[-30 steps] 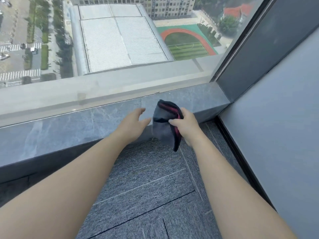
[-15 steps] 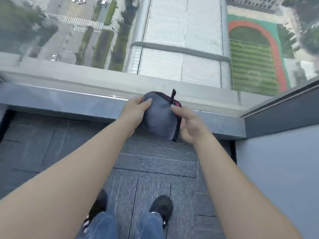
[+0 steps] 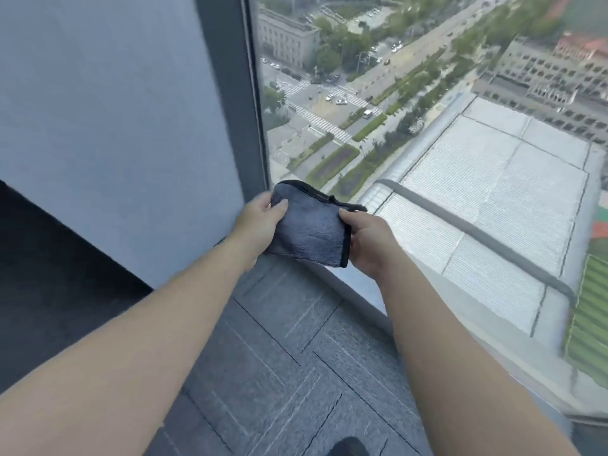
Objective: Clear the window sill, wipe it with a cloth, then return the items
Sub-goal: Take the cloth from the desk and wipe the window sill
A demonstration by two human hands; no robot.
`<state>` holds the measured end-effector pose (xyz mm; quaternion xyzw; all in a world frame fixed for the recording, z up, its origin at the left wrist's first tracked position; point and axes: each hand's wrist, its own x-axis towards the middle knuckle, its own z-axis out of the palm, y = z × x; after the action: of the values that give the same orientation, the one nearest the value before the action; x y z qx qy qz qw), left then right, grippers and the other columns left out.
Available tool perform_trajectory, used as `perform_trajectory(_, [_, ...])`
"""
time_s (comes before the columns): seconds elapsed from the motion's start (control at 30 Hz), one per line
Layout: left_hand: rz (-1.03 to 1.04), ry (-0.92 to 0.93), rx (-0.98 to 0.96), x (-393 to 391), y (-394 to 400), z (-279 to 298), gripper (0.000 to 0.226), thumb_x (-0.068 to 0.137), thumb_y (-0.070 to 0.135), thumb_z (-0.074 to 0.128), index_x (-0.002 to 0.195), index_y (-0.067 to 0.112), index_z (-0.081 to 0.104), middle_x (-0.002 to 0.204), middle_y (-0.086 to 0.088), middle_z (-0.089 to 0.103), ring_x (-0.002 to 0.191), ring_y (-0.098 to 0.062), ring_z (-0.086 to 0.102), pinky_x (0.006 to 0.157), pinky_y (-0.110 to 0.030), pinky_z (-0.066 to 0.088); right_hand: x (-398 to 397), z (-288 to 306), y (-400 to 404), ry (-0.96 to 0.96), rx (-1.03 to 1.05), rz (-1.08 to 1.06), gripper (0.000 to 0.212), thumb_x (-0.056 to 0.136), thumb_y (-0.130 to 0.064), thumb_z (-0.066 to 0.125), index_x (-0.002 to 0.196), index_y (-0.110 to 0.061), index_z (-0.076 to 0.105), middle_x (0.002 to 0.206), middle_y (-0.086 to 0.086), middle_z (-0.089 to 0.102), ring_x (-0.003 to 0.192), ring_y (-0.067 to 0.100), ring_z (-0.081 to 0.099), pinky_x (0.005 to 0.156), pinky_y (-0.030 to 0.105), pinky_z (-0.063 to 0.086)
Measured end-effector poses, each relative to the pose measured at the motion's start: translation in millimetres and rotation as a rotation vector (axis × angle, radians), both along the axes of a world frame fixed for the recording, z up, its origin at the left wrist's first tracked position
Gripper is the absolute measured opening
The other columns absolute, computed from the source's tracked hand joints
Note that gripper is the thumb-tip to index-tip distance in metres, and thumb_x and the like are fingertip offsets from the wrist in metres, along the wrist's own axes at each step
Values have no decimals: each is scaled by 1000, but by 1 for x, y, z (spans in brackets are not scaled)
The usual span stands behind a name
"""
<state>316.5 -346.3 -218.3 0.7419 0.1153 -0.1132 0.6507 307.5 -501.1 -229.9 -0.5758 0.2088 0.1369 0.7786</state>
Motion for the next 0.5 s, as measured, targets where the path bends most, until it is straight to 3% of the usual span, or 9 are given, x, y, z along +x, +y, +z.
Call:
perform_trajectory(0.13, [171,-37,-26,-26,96,61,12,94,19,45,103,23,51,113,-6,58,101,-21,55,97,-43,46,11,60,96,-82,6,198,16,91,-4,48,78,-6,57,78,10,56,71,25,53,73,37,46])
perform_trajectory(0.23, [316,-55,-28,-56,166,103,14,94,22,45,106,26,51,111,-4,59,97,-24,58,92,-50,49,13,102,170,-154,10,405,16,89,0,49,79,-6,59,82,12,59,77,27,57,90,46,47])
perform_trajectory(0.33, [478,-85,-54,-93,232,136,13,95,20,46,103,26,53,96,2,60,82,-15,58,81,-41,52,9,134,245,-237,22,625,18,88,3,47,84,-6,61,88,12,63,86,30,59,97,49,45])
perform_trajectory(0.4, [582,-122,-44,-123,273,155,13,94,17,46,96,26,54,92,4,59,79,-13,57,73,-35,52,-3,152,297,-287,40,777,21,89,5,44,86,-7,61,86,8,63,83,25,60,85,39,51])
perform_trajectory(0.5, [759,-163,-8,-176,330,173,24,94,16,45,116,22,53,96,5,60,86,-16,58,66,-30,50,-35,175,375,-344,72,946,18,89,5,44,85,-4,58,83,6,61,79,23,59,65,25,49])
